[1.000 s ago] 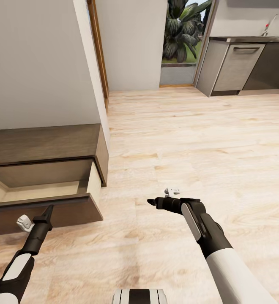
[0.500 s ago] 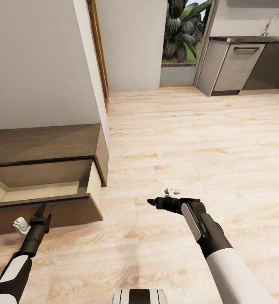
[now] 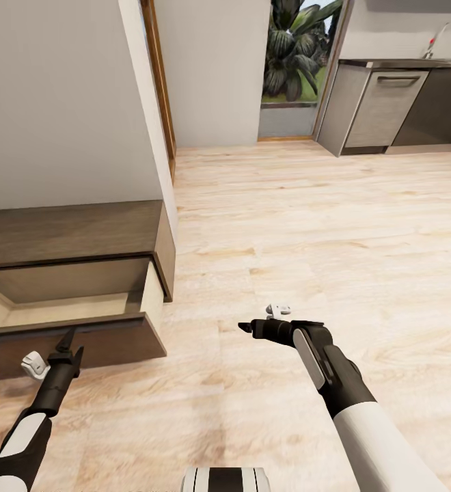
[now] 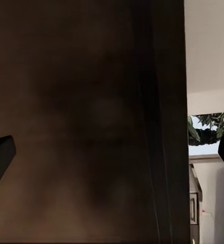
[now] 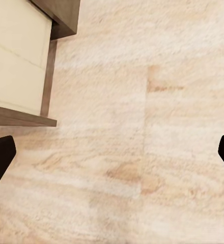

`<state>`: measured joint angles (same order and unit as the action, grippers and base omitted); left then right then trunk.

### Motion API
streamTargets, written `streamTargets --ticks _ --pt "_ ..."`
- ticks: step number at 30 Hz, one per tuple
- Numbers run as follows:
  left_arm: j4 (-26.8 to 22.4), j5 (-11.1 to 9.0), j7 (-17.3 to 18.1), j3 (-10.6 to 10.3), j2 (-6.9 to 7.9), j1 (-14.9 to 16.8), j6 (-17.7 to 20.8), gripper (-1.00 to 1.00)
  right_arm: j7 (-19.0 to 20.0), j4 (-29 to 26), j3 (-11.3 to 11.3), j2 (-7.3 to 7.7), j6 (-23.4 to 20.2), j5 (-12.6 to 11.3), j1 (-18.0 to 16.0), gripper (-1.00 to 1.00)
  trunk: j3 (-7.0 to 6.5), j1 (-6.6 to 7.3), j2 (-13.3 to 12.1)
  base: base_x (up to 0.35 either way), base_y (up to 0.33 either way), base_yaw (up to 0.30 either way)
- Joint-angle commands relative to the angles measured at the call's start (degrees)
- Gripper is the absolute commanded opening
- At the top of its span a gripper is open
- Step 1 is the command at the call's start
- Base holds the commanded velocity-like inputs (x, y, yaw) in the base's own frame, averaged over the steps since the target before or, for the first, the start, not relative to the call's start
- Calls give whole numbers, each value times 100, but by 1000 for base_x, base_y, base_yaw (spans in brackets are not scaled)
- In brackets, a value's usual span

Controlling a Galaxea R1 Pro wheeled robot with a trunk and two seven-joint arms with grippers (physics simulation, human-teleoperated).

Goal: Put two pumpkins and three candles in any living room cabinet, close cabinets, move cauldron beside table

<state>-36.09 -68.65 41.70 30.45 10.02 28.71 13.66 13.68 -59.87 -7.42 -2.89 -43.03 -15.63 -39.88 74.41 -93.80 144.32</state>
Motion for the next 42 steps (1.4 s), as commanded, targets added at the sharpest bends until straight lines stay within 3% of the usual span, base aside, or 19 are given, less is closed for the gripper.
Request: streamTargets --ticks 1,9,35,42 --pt "6 -52 11 5 0 3 58 100 21 -5 5 -1 -25 16 -2 100 4 2 2 -76 0 0" --pt "6 -59 -255 5 0 3 58 100 21 -3 4 -3 -37 16 -2 100 4 2 2 -235 0 0" --pt "-50 -57 -285 -7 -9 3 53 100 30 -6 17 1 -55 8 -2 100 4 2 2 -26 0 0" --pt "-47 -53 -329 -12 -9 3 49 100 30 -7 21 7 -64 7 -2 100 4 2 2 -205 0 0"
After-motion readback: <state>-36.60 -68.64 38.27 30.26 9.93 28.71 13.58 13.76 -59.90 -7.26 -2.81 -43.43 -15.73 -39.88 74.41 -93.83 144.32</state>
